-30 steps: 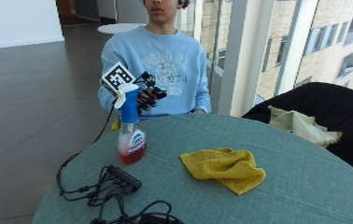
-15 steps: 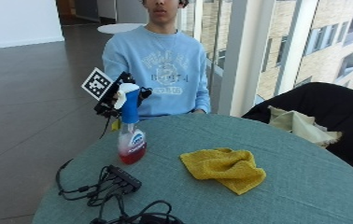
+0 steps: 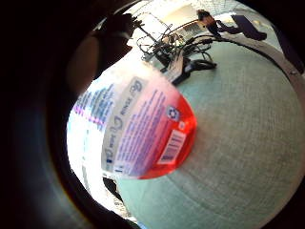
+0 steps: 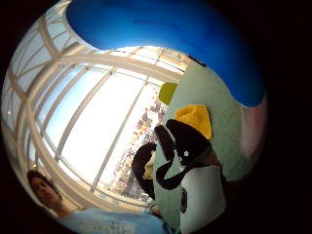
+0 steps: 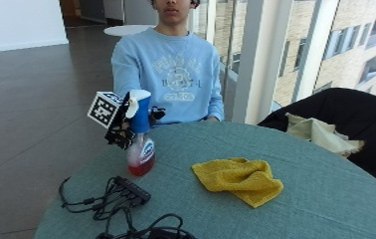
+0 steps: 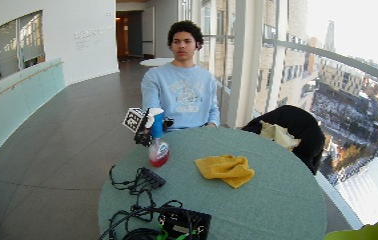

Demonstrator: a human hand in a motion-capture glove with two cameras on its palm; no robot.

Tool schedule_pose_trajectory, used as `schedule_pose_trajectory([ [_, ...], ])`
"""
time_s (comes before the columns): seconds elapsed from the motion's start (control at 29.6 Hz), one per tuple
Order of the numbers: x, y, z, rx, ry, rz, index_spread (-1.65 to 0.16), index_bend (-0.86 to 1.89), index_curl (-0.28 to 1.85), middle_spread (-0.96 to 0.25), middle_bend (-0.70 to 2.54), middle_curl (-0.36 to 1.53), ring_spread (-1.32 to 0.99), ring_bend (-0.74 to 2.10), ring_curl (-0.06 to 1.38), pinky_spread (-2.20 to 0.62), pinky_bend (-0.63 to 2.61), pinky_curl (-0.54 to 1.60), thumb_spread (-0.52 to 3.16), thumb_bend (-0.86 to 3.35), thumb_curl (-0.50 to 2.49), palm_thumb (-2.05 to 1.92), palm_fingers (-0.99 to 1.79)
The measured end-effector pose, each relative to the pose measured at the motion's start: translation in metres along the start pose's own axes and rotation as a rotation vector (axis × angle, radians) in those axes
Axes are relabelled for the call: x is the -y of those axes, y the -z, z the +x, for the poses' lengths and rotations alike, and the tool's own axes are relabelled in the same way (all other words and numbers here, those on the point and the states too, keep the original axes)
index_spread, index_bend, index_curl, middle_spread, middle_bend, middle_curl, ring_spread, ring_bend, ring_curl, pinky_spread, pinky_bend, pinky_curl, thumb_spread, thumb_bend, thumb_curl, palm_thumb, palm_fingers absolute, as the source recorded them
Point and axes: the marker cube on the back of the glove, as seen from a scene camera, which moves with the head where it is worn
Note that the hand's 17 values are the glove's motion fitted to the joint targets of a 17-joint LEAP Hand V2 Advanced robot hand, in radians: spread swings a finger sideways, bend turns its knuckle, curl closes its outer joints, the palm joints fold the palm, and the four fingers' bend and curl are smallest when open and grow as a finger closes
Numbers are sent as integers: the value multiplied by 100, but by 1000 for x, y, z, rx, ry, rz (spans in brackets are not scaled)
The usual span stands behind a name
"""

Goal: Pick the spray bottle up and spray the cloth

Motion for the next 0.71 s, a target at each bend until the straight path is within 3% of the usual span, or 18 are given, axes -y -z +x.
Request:
schedule_pose_trajectory([
  [0.24, 19, -14, 1, -39, -13, 38, -36, 1, 8, -5, 54, 45, 0, 57, 39, 22, 29, 35, 104, -2, 30, 67, 49],
  [0.41, 28, -14, 5, -70, 29, 50, -34, 7, 8, -8, 52, 44, -5, 70, 41, 24, 30, 34, 101, 5, 34, 83, 69],
  [0.47, 31, -11, 6, -65, 48, 32, -32, 13, 10, -10, 59, 46, -7, 66, 39, 24, 26, 32, 99, 7, 37, 89, 82],
  [0.71, 39, -2, 11, 10, 65, -113, -31, 17, 18, -12, 49, 45, -9, 61, 40, 23, 25, 34, 91, 4, 43, 94, 88],
])
